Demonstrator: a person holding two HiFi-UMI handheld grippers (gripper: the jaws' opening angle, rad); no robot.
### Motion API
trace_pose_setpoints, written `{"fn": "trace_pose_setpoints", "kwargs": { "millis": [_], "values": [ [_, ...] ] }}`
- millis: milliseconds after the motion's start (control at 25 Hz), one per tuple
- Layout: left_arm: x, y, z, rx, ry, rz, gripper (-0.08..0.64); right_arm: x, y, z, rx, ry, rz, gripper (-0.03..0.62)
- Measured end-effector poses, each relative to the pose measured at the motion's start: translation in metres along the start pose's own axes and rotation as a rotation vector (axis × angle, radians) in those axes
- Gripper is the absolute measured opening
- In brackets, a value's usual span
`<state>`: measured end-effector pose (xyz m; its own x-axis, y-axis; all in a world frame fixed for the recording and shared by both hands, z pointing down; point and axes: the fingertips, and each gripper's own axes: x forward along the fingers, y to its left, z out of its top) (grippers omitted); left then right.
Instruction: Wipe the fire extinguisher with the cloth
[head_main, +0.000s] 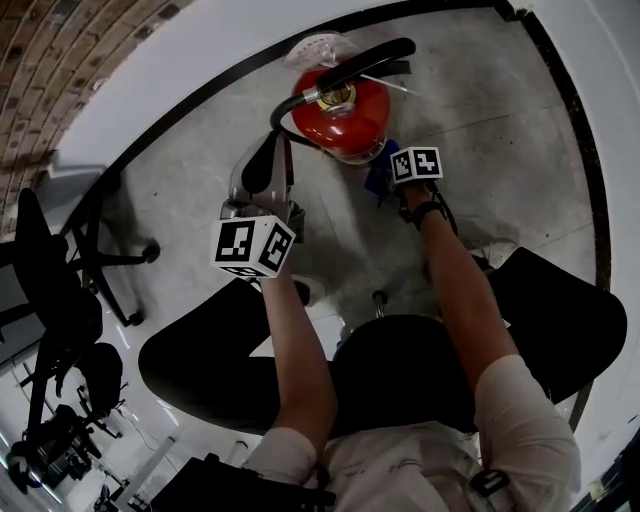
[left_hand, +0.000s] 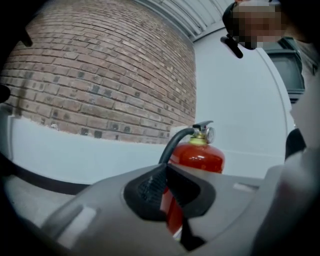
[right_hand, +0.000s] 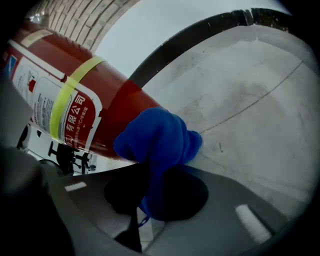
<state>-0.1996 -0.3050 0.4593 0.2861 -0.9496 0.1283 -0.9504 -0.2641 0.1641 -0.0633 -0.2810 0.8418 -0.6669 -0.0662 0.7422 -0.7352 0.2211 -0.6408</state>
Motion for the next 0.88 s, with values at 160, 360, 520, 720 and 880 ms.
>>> {"fn": "trace_pose_setpoints", "kwargs": {
  "millis": [160, 360, 520, 720, 880],
  "values": [
    [-0.002, 0.001, 0.001, 0.016, 0.017, -0.016, 0.002, -0.014, 0.001, 0.015, -0.06, -0.019, 0.117, 0.083],
    [-0.01, 0.003, 0.024, 0.027, -0.015, -0.013, 0.002, -0.116, 0.05, 0.11, -0.019, -0.246, 0.322, 0.087],
    [-0.018, 0.007, 0.045, 0.014, -0.071, 0.006, 0.002, -0.214, 0.133, 0.163, -0.057, -0.34, 0.529, 0.087],
    [-0.027, 0.004, 0.06, 0.01, -0.109, 0.004, 0.002, -0.281, 0.193, 0.19, -0.141, -0.361, 0.681, 0.087],
    [-0.032, 0.0, 0.064, 0.009, -0.122, -0.004, 0.002, -0.282, 0.211, 0.181, -0.062, -0.291, 0.84, 0.074]
  ]
}}
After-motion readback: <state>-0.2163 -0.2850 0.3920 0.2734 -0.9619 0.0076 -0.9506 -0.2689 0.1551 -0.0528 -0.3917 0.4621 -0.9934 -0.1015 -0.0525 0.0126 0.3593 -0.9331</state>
